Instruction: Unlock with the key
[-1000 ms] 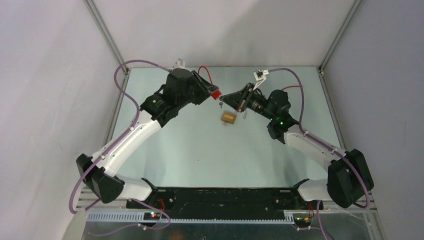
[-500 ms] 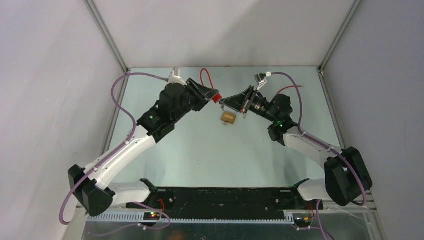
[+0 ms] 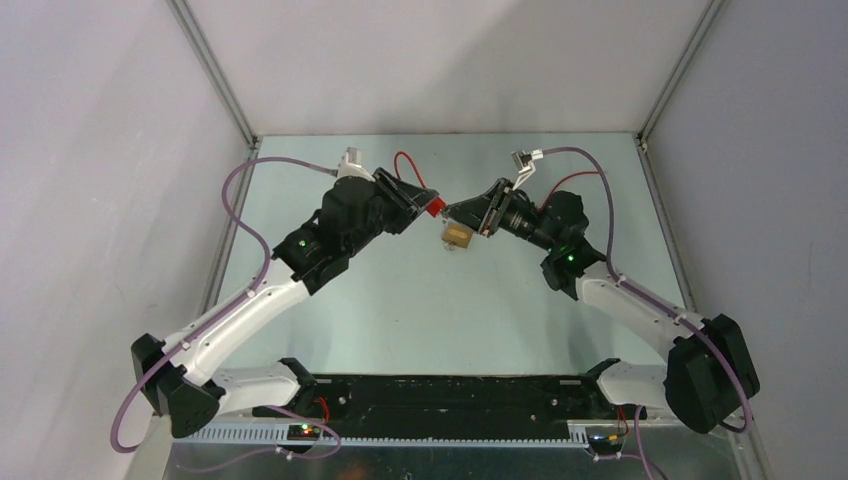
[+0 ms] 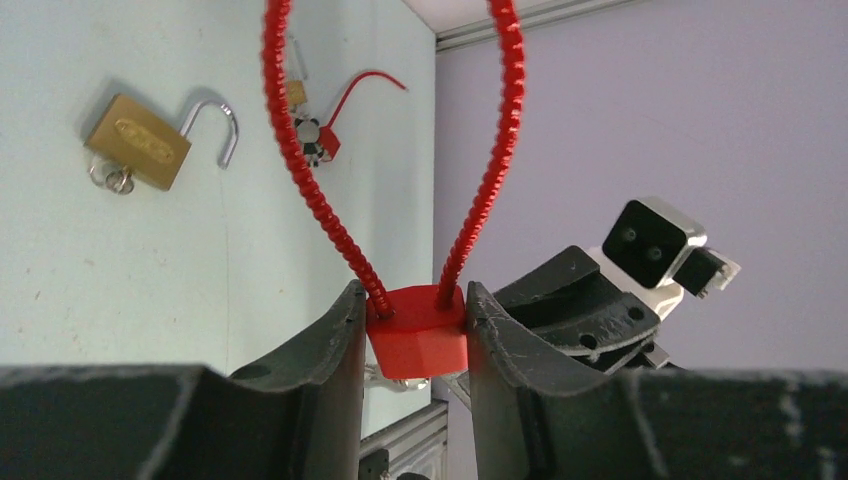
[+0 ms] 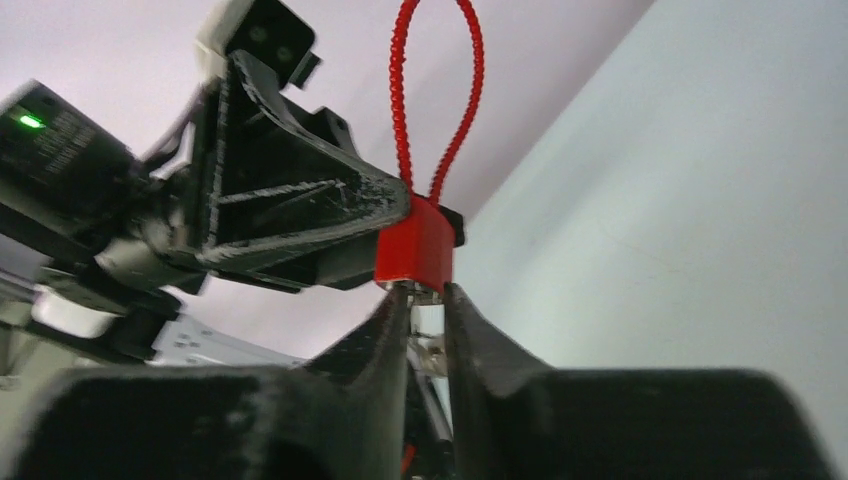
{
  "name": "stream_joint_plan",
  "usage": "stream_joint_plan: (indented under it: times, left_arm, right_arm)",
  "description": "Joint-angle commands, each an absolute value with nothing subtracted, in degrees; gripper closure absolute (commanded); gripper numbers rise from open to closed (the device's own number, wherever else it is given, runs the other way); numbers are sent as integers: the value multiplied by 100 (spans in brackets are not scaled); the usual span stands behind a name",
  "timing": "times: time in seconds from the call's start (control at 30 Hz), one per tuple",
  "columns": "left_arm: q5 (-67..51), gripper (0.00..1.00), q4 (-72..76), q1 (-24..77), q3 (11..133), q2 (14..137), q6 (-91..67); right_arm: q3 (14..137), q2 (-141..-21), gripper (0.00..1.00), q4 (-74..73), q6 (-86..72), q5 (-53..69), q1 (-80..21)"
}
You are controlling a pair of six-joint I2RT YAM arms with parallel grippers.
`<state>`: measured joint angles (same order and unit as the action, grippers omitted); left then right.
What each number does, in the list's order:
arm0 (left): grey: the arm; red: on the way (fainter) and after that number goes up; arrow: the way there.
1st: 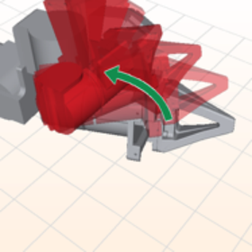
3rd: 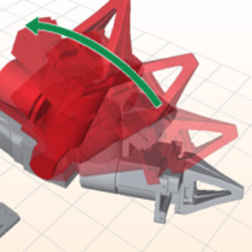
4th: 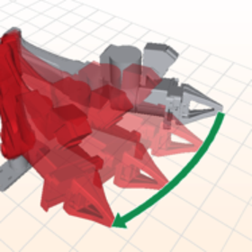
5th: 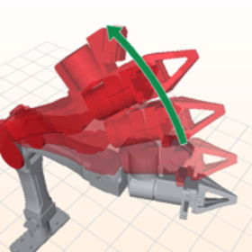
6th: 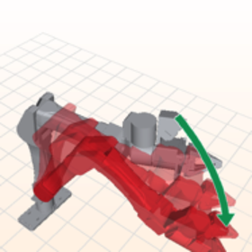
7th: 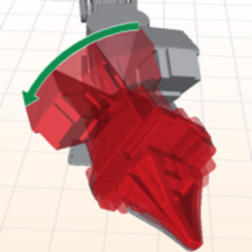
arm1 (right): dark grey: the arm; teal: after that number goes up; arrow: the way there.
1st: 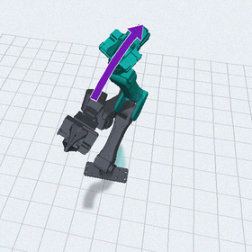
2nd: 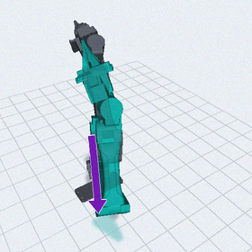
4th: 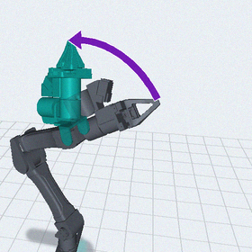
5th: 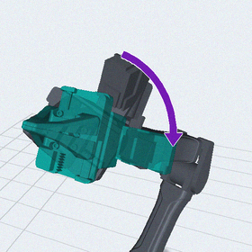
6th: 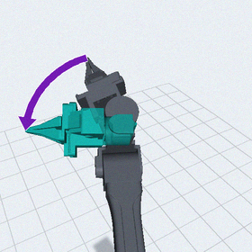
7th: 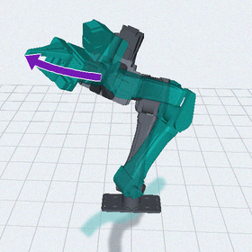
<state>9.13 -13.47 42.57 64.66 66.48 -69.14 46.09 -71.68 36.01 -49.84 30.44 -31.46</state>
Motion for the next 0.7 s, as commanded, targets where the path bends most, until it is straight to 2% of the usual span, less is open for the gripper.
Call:
stream_joint_plan:
  times: [0.0, 0.1, 0.17, 0.5, 0.67]
  left_arm:
    - [624, 100, -1996, 4575, 6905, 6581, -7405]
    - [812, 100, -2271, 4526, 6953, 6663, -7606]
    - [892, 100, -2314, 4494, 6979, 6703, -7718]
    - [1037, 100, -2403, 4408, 7158, 6867, -7762]
    - [1049, 100, -2405, 4383, 7206, 6944, -7719]
  right_arm:
    - [4676, -6944, 71, 2951, -3779, 2306, -3298]
    - [4676, -6732, 58, 2684, -3377, 2171, -3405]
    - [4676, -6602, 55, 2467, -3175, 2046, -3450]
    - [4675, -6225, 56, 2041, -2709, 1916, -3654]
    - [4676, -6057, 52, 2031, -2670, 1962, -3768]
